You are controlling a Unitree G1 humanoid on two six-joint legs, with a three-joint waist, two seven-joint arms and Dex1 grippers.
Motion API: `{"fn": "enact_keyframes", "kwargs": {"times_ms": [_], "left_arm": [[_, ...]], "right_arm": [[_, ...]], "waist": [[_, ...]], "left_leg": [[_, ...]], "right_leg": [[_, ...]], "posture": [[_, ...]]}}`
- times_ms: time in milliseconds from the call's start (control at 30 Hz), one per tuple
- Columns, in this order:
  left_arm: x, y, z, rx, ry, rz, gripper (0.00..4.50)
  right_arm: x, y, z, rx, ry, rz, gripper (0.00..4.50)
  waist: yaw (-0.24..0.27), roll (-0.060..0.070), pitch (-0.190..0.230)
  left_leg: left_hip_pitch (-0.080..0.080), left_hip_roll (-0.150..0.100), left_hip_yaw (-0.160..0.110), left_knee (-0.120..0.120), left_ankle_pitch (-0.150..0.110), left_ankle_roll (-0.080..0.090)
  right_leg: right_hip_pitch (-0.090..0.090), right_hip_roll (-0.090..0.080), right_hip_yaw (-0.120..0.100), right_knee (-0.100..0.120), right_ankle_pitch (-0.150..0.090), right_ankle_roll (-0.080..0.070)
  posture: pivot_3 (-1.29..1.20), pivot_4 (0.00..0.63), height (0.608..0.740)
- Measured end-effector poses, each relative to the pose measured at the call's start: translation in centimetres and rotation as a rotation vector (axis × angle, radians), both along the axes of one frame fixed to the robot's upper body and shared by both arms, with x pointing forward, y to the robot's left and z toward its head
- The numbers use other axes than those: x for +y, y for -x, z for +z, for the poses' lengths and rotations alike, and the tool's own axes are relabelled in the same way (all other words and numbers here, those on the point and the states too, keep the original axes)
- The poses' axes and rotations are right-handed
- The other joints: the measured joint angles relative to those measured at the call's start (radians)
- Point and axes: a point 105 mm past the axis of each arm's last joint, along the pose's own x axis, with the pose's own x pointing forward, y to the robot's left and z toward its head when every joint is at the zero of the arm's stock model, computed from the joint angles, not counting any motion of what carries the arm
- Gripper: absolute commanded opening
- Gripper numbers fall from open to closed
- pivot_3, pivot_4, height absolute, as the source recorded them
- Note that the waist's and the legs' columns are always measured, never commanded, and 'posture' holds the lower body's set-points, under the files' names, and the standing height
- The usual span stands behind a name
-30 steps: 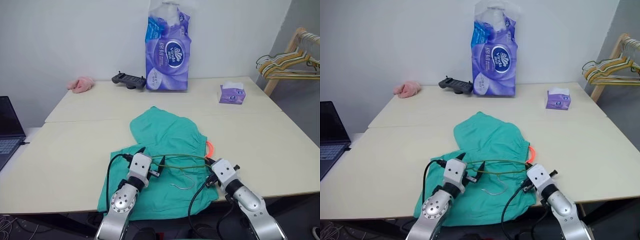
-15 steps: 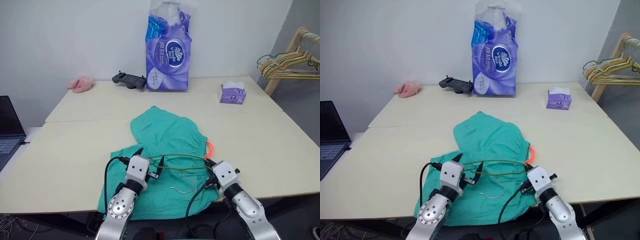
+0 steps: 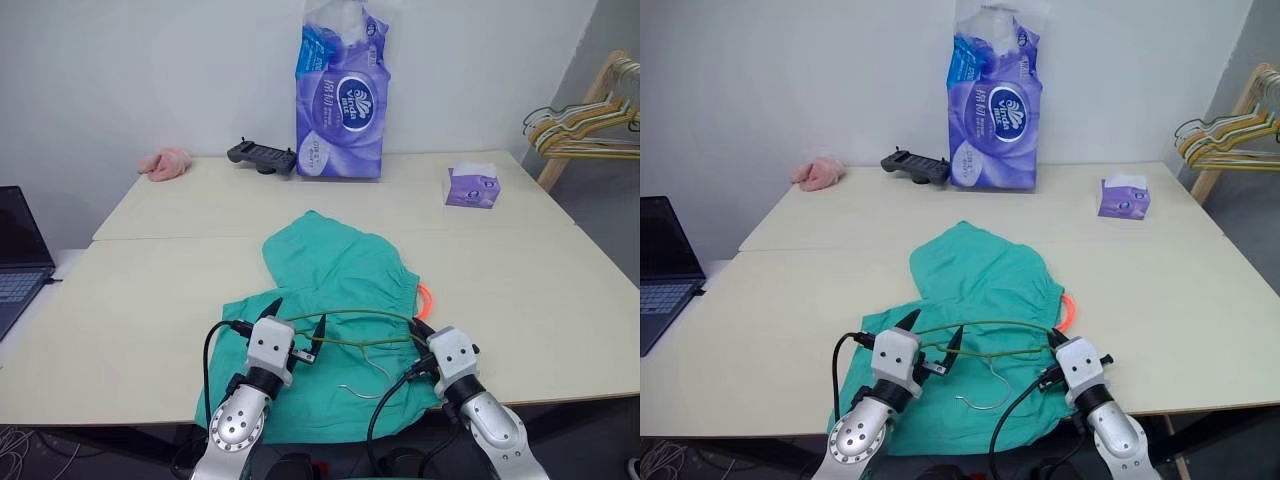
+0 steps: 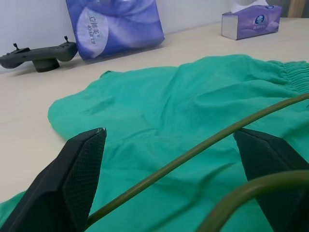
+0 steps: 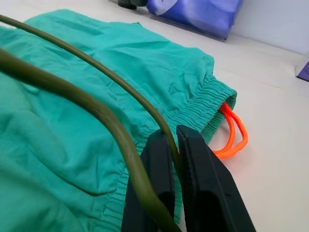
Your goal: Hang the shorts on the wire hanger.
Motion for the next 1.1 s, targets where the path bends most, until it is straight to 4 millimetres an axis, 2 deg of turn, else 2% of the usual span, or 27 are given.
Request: {"fn": "enact_keyframes", "kwargs": {"times_ms": [67,167,533,833,1100], "left_arm": [[0.2,-0.2,-1.5,0.054,-0.035,-0.012,4.46],[0.1,-1.0,-1.1,0.038,-0.038,-0.020,4.46],[-0.5,-3.4,-0.8,0.037,-0.051,-0.060,4.46],[-1.1,-5.6,0.0,0.024,-0.053,-0.088,4.46],[-1.8,-7.5,1.4,0.000,-0.048,-0.113,4.46]], "right_arm": [[0.1,0.0,-0.9,0.026,0.044,0.032,0.00],[-0.1,-0.4,-0.7,0.026,0.067,0.047,0.00],[-1.2,-2.3,0.0,0.024,0.161,0.086,0.00],[-2.2,-4.1,1.5,-0.007,0.249,0.112,0.00],[-3.1,-5.7,3.2,-0.041,0.321,0.124,0.00]], "waist": [[-0.007,0.007,0.016],[-0.012,-0.001,0.025],[-0.014,-0.004,0.030],[-0.014,-0.004,0.031],[-0.014,-0.004,0.031]], "left_leg": [[0.011,0.000,0.000,0.000,-0.001,0.000],[0.014,0.000,-0.002,0.001,-0.001,0.000],[0.012,-0.002,0.000,0.002,-0.001,0.000],[0.001,-0.002,0.000,0.003,-0.001,0.000],[0.000,-0.002,-0.001,0.003,-0.001,0.000]], "right_leg": [[0.004,0.000,0.000,0.001,-0.004,-0.006],[0.008,0.000,-0.002,0.000,-0.004,-0.006],[0.011,-0.002,0.000,0.000,0.001,0.003],[0.001,-0.002,0.000,0.001,0.002,0.005],[0.001,-0.002,0.000,0.001,0.003,0.005]], "posture": [[-0.07,0.076,0.740],[-0.06,0.064,0.740],[-0.06,0.058,0.740],[-0.05,0.067,0.740],[-0.05,0.054,0.740]]}}
